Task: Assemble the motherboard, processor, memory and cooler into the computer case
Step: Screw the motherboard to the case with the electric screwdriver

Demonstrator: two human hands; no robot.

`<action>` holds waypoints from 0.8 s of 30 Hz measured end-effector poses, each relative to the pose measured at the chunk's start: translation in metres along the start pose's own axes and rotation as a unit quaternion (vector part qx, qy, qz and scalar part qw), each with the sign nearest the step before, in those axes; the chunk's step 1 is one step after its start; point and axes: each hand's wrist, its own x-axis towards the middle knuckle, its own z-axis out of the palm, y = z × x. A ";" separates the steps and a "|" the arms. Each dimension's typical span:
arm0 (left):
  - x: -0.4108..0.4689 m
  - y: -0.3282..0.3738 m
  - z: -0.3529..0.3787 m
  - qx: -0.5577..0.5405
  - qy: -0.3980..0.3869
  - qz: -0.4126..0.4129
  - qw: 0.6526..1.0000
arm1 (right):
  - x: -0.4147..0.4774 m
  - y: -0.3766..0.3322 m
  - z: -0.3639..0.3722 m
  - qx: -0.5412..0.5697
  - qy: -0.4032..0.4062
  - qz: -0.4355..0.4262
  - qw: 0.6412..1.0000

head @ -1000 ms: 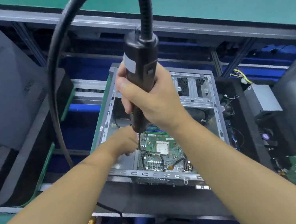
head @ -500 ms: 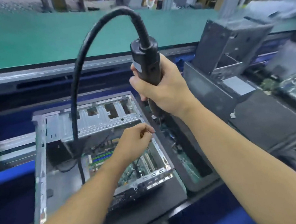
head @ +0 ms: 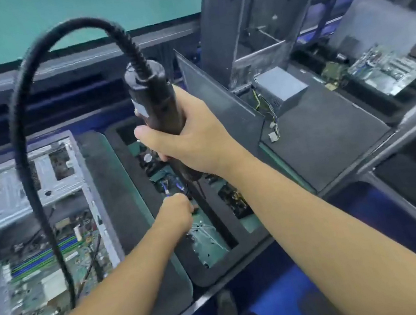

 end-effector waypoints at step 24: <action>0.083 -0.002 0.112 0.262 -0.080 -0.078 0.959 | 0.012 0.074 -0.056 0.145 0.006 0.100 0.984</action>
